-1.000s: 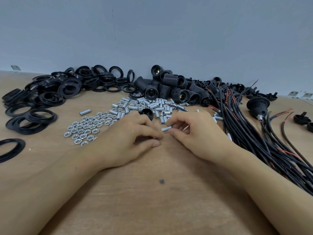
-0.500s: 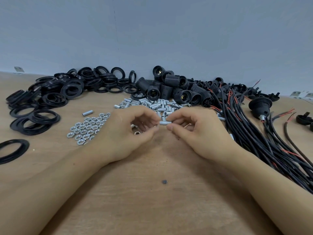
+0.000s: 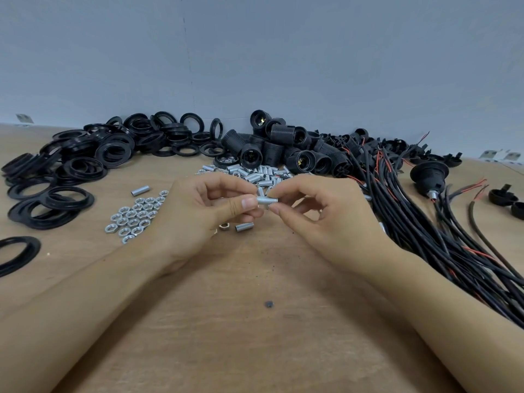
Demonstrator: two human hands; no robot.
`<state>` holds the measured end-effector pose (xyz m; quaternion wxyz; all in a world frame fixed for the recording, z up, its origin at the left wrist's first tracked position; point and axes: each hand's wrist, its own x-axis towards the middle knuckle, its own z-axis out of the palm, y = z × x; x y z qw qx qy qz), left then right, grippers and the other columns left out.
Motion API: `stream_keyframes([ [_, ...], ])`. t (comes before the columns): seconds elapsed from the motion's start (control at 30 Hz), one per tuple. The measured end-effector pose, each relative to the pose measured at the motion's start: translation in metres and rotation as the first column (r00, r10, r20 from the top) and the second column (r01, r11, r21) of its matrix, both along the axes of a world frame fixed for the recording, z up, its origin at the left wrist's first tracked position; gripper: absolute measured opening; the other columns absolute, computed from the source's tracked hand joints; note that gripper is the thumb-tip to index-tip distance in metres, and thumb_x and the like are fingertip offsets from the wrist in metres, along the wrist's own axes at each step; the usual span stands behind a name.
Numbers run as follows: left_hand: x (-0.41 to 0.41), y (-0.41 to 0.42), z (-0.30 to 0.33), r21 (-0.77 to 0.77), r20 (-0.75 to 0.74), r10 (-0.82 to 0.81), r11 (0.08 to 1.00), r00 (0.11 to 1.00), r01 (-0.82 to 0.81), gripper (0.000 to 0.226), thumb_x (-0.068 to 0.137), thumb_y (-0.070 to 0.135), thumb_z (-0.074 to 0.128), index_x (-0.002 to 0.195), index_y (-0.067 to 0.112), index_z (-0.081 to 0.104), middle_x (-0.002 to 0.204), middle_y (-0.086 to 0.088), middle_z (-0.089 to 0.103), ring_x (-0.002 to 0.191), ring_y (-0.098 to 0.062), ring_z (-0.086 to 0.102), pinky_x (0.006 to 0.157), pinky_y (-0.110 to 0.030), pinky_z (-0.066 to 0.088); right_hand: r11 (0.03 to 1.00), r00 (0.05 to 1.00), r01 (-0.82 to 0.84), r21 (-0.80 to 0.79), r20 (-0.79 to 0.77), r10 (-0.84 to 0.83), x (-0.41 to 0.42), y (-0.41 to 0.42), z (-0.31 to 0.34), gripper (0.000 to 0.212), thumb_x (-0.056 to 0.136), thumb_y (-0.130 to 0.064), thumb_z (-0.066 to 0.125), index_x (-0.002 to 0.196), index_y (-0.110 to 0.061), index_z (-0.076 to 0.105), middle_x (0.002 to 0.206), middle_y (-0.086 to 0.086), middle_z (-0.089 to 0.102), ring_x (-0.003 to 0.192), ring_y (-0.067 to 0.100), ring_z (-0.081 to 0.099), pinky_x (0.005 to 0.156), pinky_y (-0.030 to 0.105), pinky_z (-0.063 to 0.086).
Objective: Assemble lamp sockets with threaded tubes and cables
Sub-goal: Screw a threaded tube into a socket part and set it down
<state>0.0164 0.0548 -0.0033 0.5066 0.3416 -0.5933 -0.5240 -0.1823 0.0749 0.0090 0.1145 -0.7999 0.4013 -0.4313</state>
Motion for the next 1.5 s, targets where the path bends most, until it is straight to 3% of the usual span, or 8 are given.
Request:
stream_keyframes([
  [0.4, 0.002, 0.002, 0.003, 0.039, -0.073, -0.097, 0.994, 0.993, 0.100, 0.025, 0.059, 0.019, 0.083, 0.084, 0.018, 0.079, 0.083, -0.006, 0.074, 0.082, -0.024, 0.075, 0.075, -0.024, 0.058, 1.000, 0.998, -0.003, 0.025, 0.063, 0.002, 0.002, 0.004, 0.000, 0.007, 0.086, -0.010, 0.073, 0.094, -0.012, 0.073, 0.075, -0.016, 0.066, 0.068, 0.005, 0.066, 0.063, 0.028, 0.057],
  [0.63, 0.003, 0.002, 0.003, 0.030, -0.061, -0.100, 0.994, 0.993, 0.102, 0.023, 0.059, 0.022, 0.083, 0.082, 0.019, 0.080, 0.081, -0.010, 0.075, 0.074, -0.020, 0.074, 0.070, -0.023, 0.058, 0.973, 0.994, -0.021, -0.230, -0.113, -0.005, 0.001, 0.004, 0.003, 0.007, 0.086, -0.005, 0.072, 0.092, -0.007, 0.074, 0.077, 0.000, 0.070, 0.069, 0.012, 0.064, 0.065, 0.029, 0.054],
  [0.87, 0.003, 0.001, 0.001, -0.112, 0.054, -0.040, 0.993, 0.998, 0.046, 0.031, 0.052, 0.011, 0.093, 0.075, 0.024, 0.078, 0.092, 0.002, 0.075, 0.088, -0.026, 0.065, 0.081, -0.034, 0.050, 0.996, 0.999, -0.028, 0.088, 0.034, 0.026, 0.001, 0.001, -0.002, 0.010, 0.091, -0.019, 0.067, 0.088, -0.010, 0.071, 0.069, -0.013, 0.063, 0.063, 0.009, 0.064, 0.061, 0.030, 0.056],
  [1.03, 0.007, -0.002, 0.004, -0.055, -0.201, -0.136, 0.990, 0.970, 0.127, 0.031, 0.075, 0.003, 0.066, 0.102, 0.015, 0.074, 0.095, -0.011, 0.075, 0.111, -0.032, 0.068, 0.094, -0.036, 0.053, 0.987, 0.995, -0.022, 0.161, 0.096, 0.006, -0.001, -0.002, -0.004, 0.005, 0.092, -0.018, 0.067, 0.088, -0.018, 0.069, 0.072, -0.003, 0.068, 0.062, 0.013, 0.064, 0.062, 0.040, 0.057],
  [1.17, 0.007, -0.003, 0.000, -0.156, 0.008, -0.024, 0.987, 1.000, 0.025, 0.041, 0.078, 0.008, 0.066, 0.118, 0.016, 0.066, 0.109, -0.008, 0.074, 0.116, -0.025, 0.065, 0.102, -0.044, 0.049, 0.986, 0.995, -0.005, 0.165, 0.095, -0.010, -0.003, -0.004, -0.006, 0.005, 0.092, -0.022, 0.065, 0.089, -0.022, 0.068, 0.073, -0.003, 0.068, 0.063, 0.014, 0.066, 0.061, 0.040, 0.058],
  [1.3, 0.007, 0.000, 0.002, -0.203, -0.084, -0.025, 0.979, 0.996, 0.007, 0.049, 0.078, 0.022, 0.063, 0.126, 0.014, 0.060, 0.090, -0.013, 0.076, 0.111, -0.031, 0.067, 0.097, -0.039, 0.051, 0.984, 0.990, 0.002, 0.179, 0.135, -0.026, -0.006, -0.007, -0.007, 0.008, 0.093, -0.018, 0.065, 0.092, -0.013, 0.070, 0.074, -0.003, 0.068, 0.066, 0.011, 0.067, 0.059, 0.034, 0.060],
  [1.4, 0.005, 0.000, 0.002, -0.222, -0.009, -0.043, 0.974, 0.999, 0.040, 0.065, 0.076, 0.027, 0.066, 0.138, 0.016, 0.050, 0.115, -0.009, 0.073, 0.116, -0.029, 0.063, 0.100, -0.040, 0.048, 0.980, 0.991, -0.003, 0.198, 0.134, -0.024, -0.006, -0.008, -0.007, 0.009, 0.094, -0.018, 0.064, 0.094, -0.013, 0.071, 0.075, -0.002, 0.069, 0.069, 0.011, 0.067, 0.059, 0.031, 0.060],
  [1.5, 0.005, 0.001, 0.000, -0.247, -0.024, -0.056, 0.968, 0.998, 0.049, 0.055, 0.079, 0.024, 0.060, 0.132, 0.010, 0.053, 0.089, -0.010, 0.076, 0.110, -0.033, 0.065, 0.092, -0.032, 0.049, 0.980, 0.991, 0.009, 0.198, 0.126, -0.035, -0.007, -0.010, -0.008, 0.009, 0.094, -0.020, 0.063, 0.093, -0.015, 0.071, 0.075, -0.004, 0.069, 0.069, 0.011, 0.068, 0.058, 0.030, 0.060],
])
